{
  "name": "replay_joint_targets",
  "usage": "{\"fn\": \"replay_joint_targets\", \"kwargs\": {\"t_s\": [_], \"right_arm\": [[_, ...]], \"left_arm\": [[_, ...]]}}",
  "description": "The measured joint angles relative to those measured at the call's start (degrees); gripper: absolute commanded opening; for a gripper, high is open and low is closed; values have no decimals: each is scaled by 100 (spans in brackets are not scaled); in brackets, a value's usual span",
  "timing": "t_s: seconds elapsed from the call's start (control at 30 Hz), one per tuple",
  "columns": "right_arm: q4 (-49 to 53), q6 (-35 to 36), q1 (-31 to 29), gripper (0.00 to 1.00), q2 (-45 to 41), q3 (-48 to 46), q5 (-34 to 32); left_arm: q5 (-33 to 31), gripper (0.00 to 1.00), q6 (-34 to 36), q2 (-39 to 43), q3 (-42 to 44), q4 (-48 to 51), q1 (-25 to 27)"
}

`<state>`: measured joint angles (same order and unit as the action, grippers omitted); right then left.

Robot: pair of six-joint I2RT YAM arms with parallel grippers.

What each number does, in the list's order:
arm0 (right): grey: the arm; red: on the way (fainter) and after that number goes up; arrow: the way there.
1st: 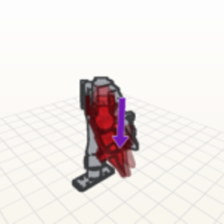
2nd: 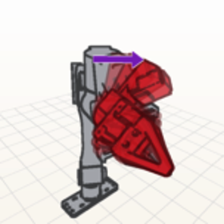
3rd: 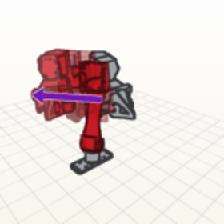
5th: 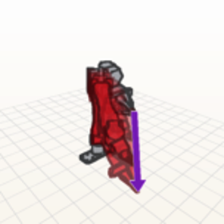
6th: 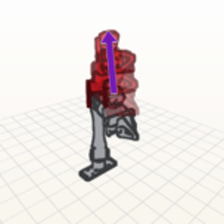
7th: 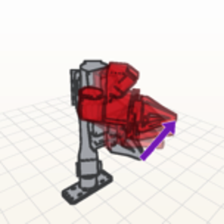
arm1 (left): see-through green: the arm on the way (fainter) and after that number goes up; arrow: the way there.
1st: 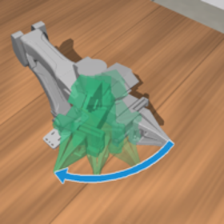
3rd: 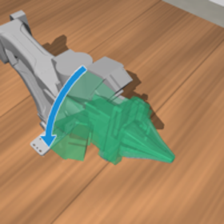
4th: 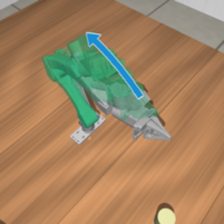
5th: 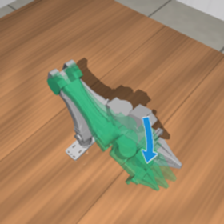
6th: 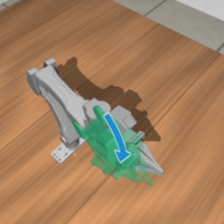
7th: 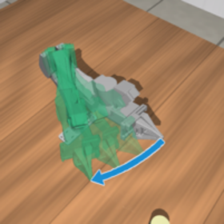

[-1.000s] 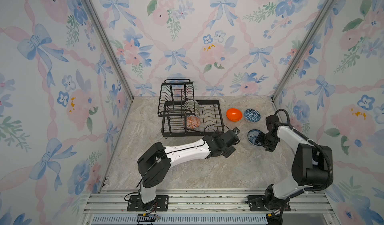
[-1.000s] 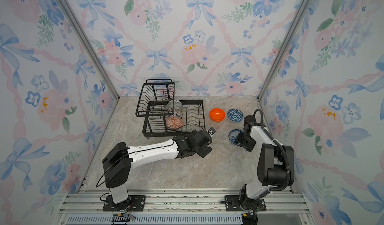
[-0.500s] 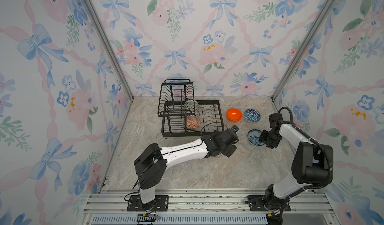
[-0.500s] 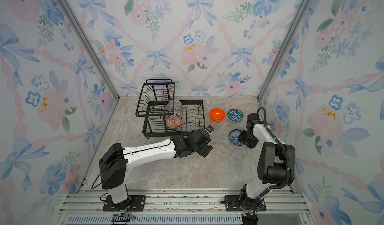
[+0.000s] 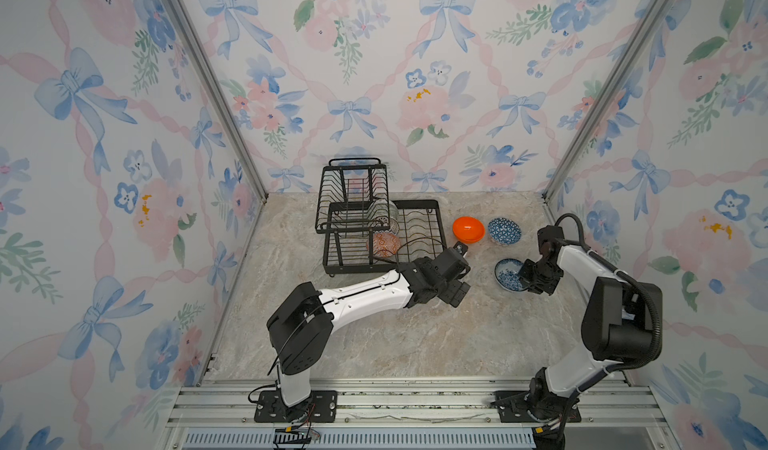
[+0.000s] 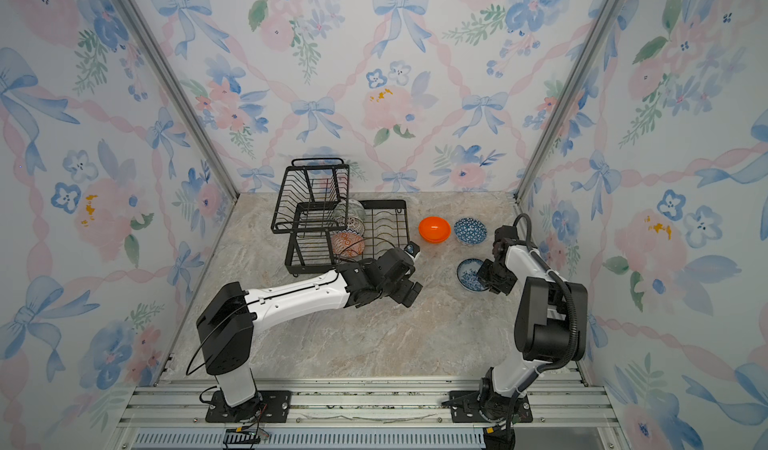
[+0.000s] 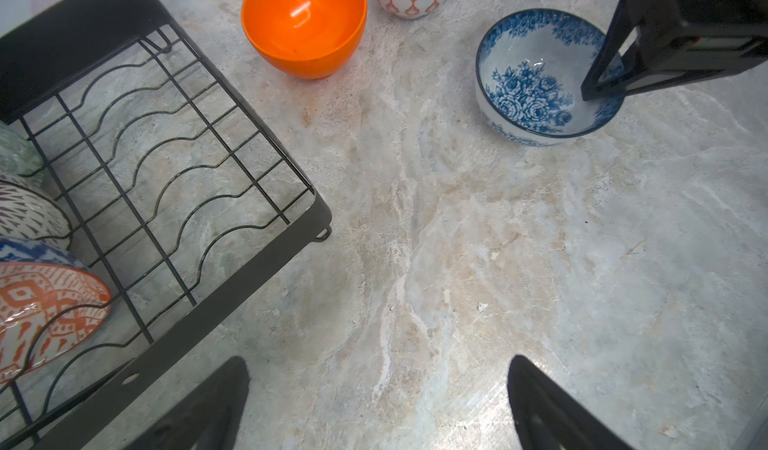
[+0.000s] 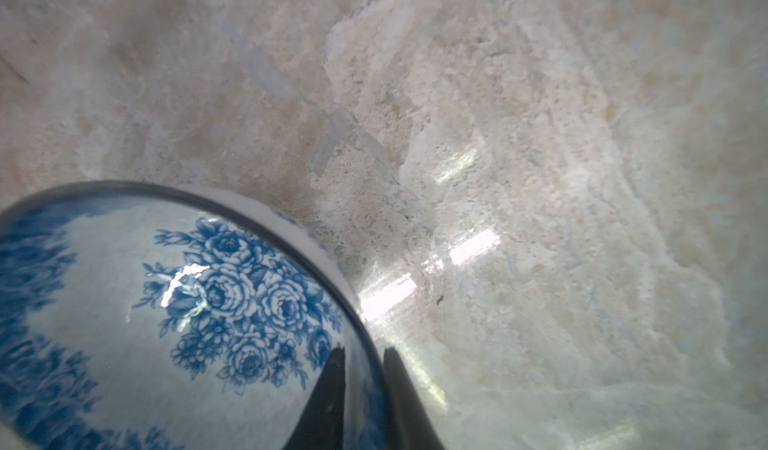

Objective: Load the bowls into the dish rack
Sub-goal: 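Lower right gripper and grasp the blue-floral bowl's rim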

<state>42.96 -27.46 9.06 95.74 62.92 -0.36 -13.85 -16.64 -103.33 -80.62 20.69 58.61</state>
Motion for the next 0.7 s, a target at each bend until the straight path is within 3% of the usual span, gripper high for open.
{"fn": "replay_joint_targets", "kwargs": {"t_s": [0.23, 0.47, 0.7], "right_arm": [[-142, -46, 22, 0, -44, 2, 190], [-83, -66, -52, 0, -46, 50, 179], [323, -144, -627, 0, -247, 105, -289]], "left_arm": [[26, 98, -13, -76, 0, -2, -15], [52, 98, -170, -245, -140, 0, -96], [142, 98, -566, -249, -254, -20, -144]]}}
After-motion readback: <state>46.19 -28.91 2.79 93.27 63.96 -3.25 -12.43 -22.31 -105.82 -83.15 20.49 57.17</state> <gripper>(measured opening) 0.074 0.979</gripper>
